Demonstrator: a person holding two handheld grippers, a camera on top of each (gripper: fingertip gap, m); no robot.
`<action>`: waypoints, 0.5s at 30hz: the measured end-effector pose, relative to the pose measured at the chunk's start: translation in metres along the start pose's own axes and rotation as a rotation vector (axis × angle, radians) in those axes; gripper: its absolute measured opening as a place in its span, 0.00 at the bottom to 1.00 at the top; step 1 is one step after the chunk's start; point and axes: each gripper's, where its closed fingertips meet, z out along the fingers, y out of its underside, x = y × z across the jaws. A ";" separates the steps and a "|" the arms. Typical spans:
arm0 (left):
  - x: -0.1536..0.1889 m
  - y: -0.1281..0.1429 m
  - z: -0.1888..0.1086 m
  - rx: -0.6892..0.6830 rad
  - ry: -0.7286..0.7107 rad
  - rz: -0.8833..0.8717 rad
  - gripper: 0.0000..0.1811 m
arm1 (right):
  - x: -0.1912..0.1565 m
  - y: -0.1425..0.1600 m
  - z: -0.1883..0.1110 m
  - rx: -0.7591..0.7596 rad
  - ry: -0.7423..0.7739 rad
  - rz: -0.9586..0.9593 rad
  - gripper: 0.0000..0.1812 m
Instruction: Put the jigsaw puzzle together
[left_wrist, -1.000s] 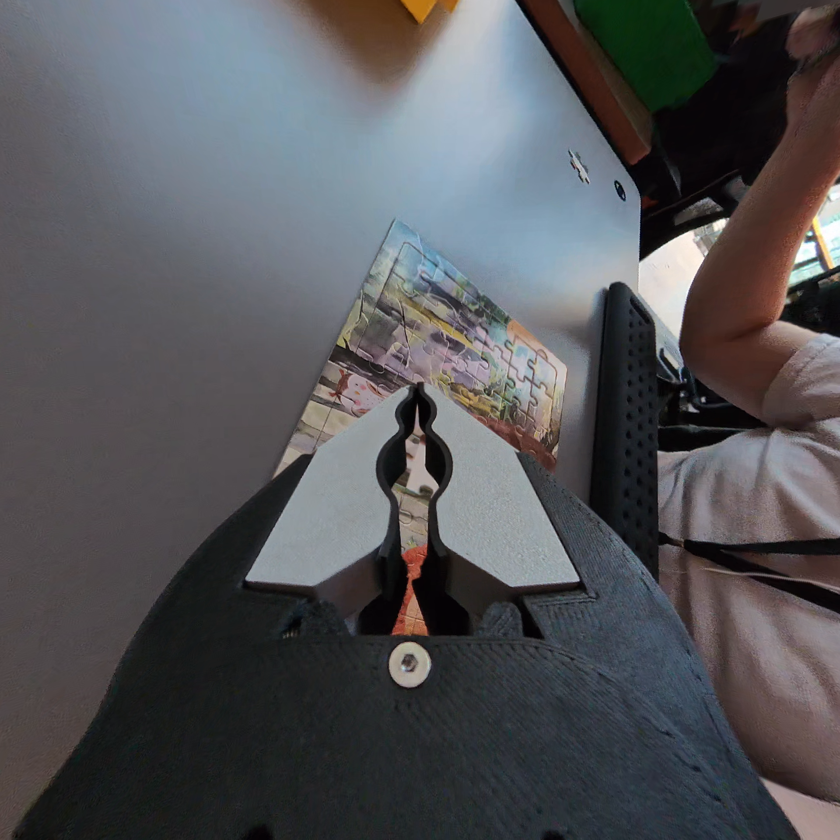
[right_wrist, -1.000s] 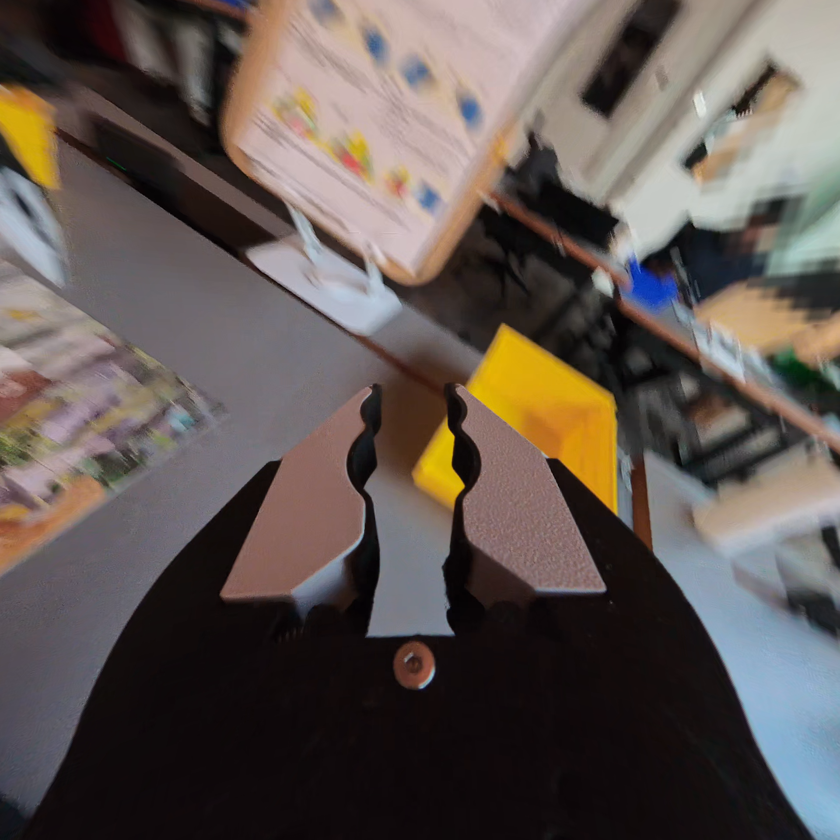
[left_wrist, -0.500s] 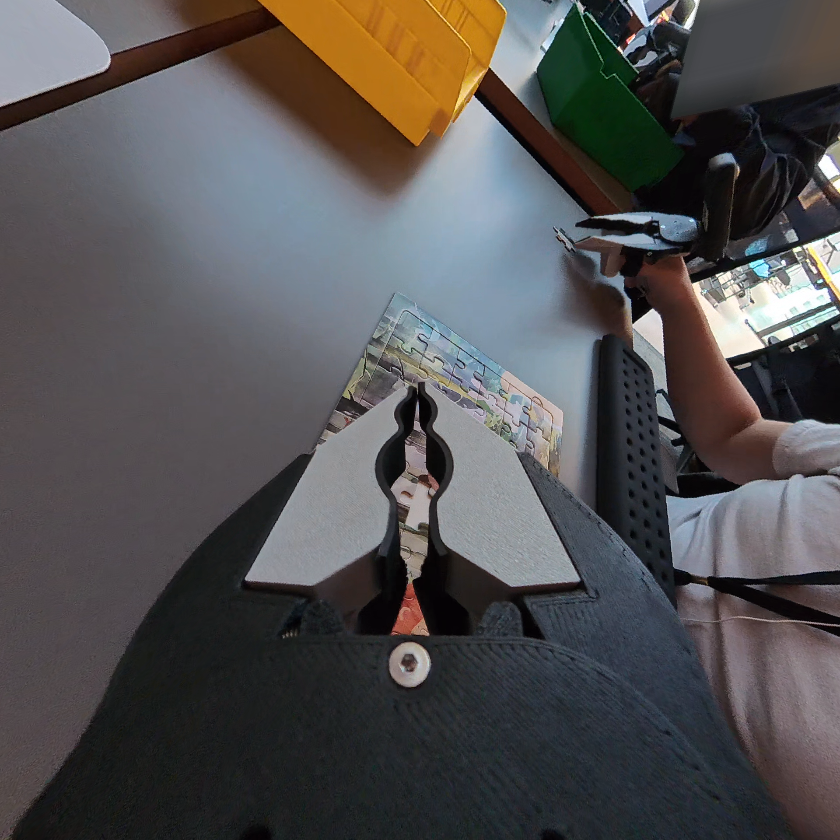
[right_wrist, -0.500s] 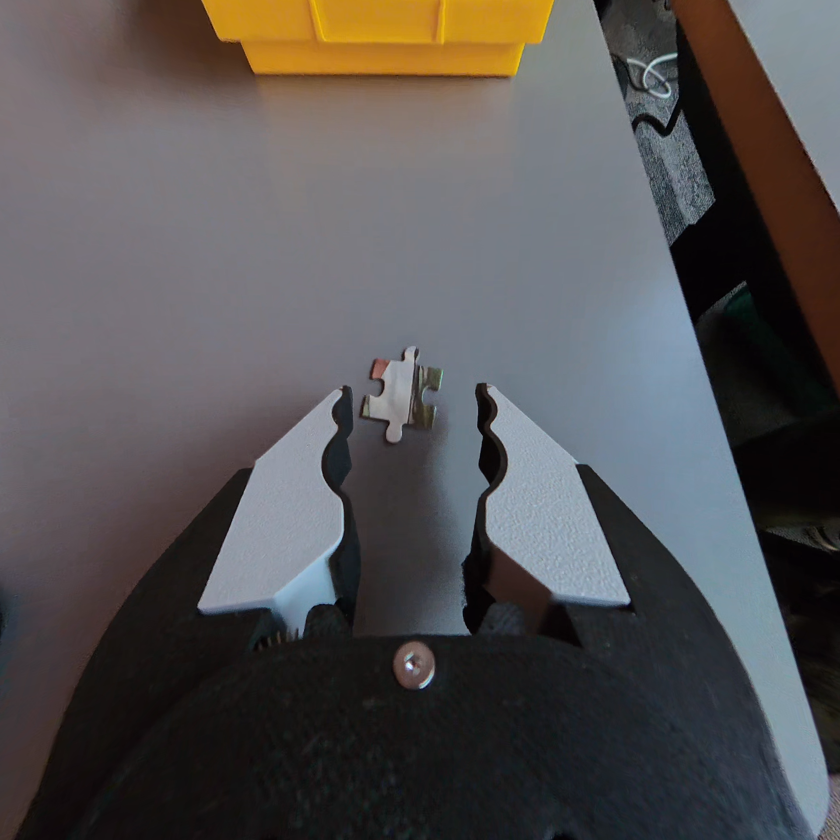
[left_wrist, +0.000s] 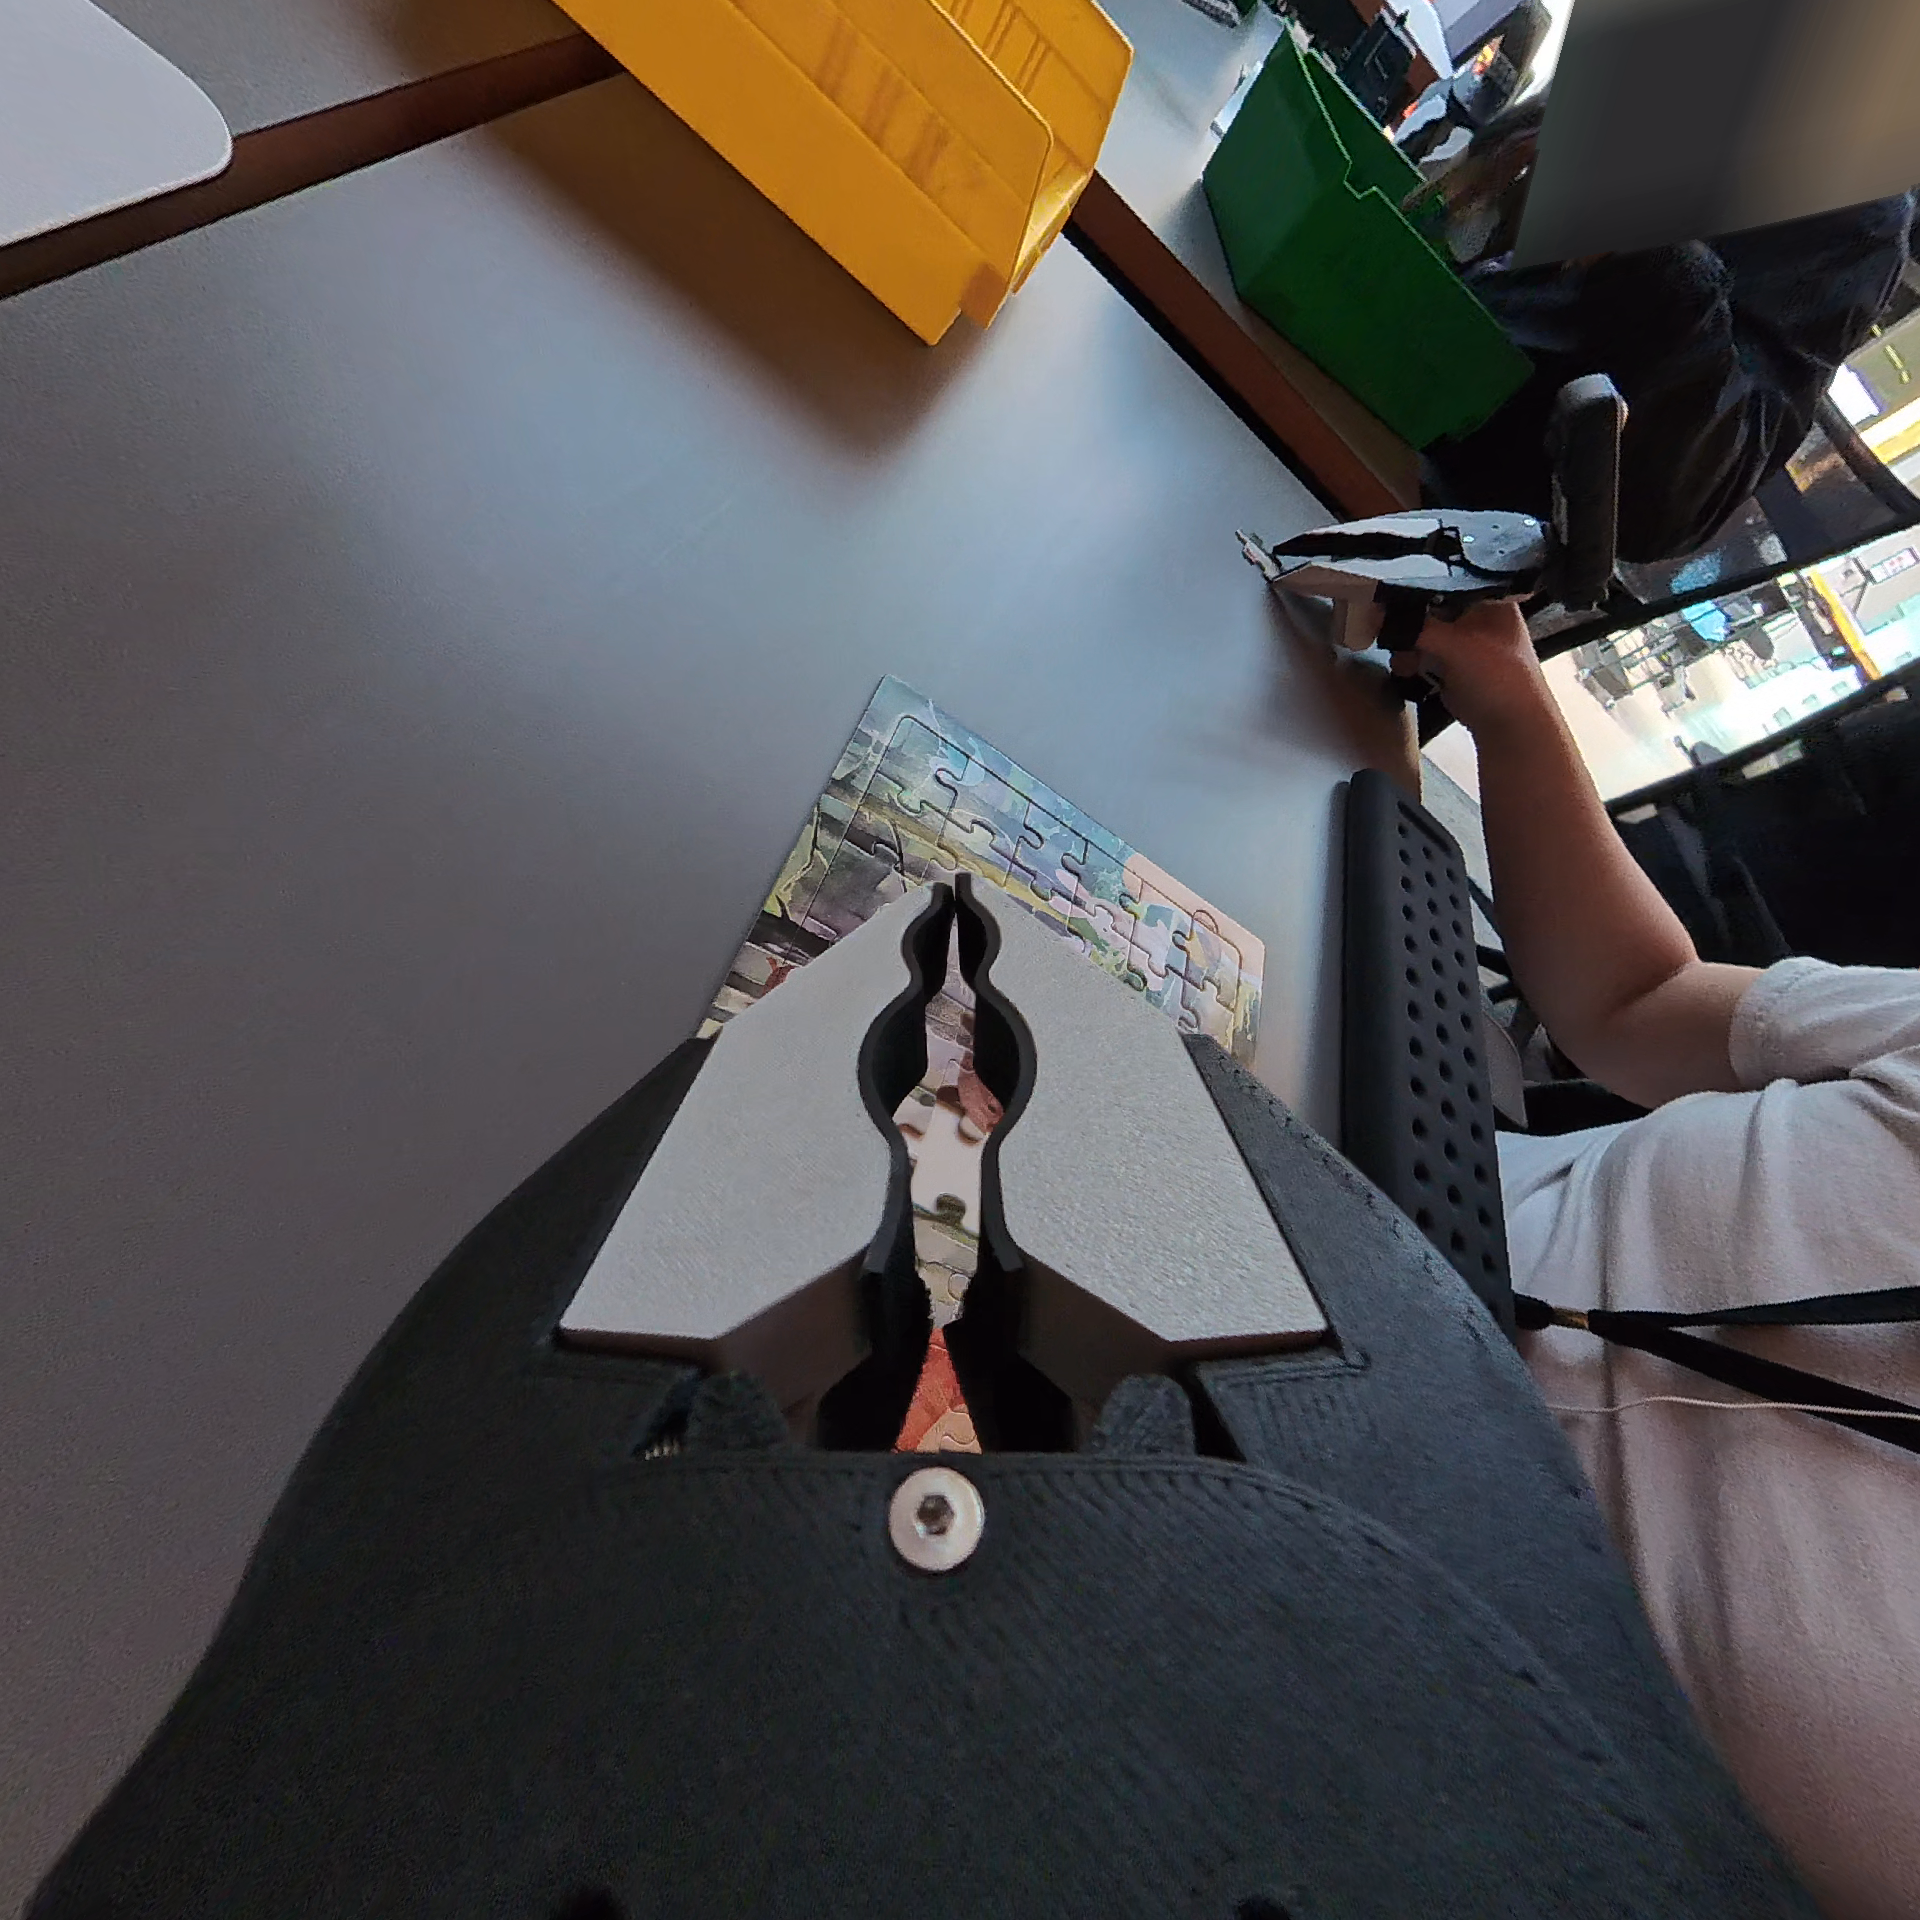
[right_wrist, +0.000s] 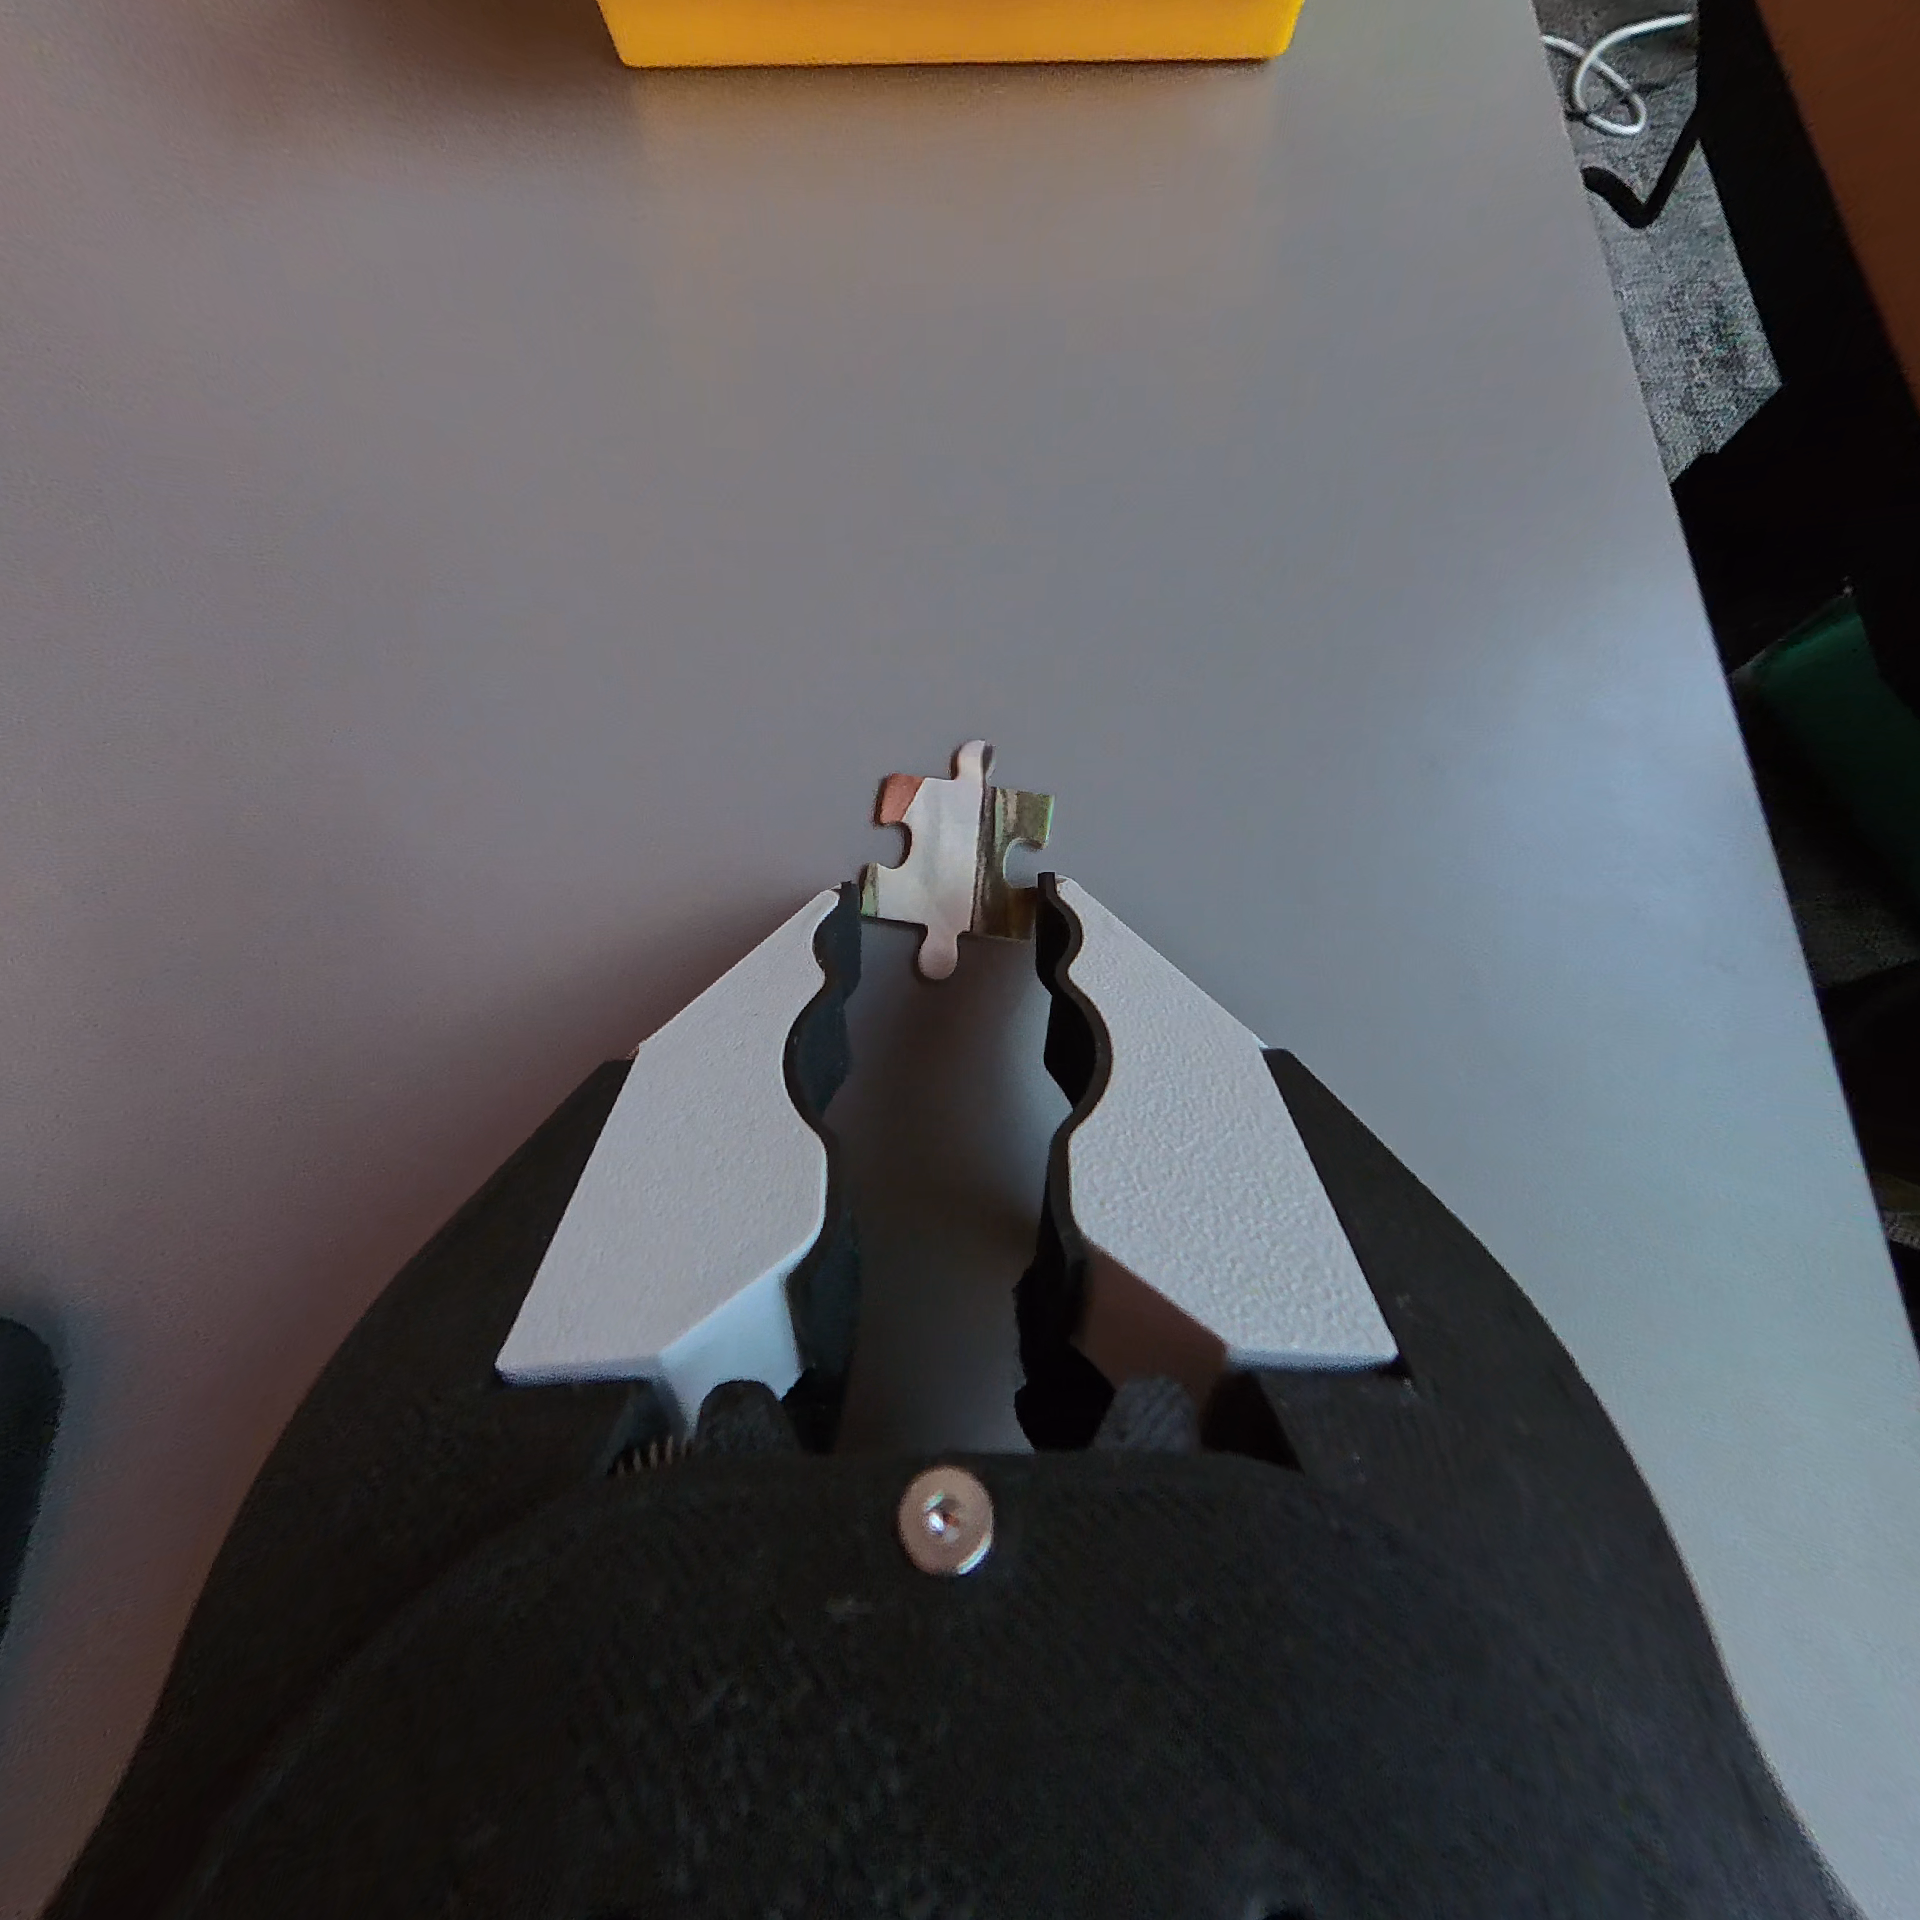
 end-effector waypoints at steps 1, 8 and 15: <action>0.001 -0.001 0.000 0.005 0.007 0.000 0.00 | -0.004 -0.001 0.001 0.004 -0.008 -0.012 0.18; 0.013 -0.003 0.005 0.007 0.080 -0.021 0.02 | -0.070 -0.042 0.006 0.124 -0.075 -0.309 0.18; 0.046 -0.008 0.039 -0.010 0.230 -0.020 0.25 | -0.196 -0.103 0.005 0.313 -0.168 -0.722 0.18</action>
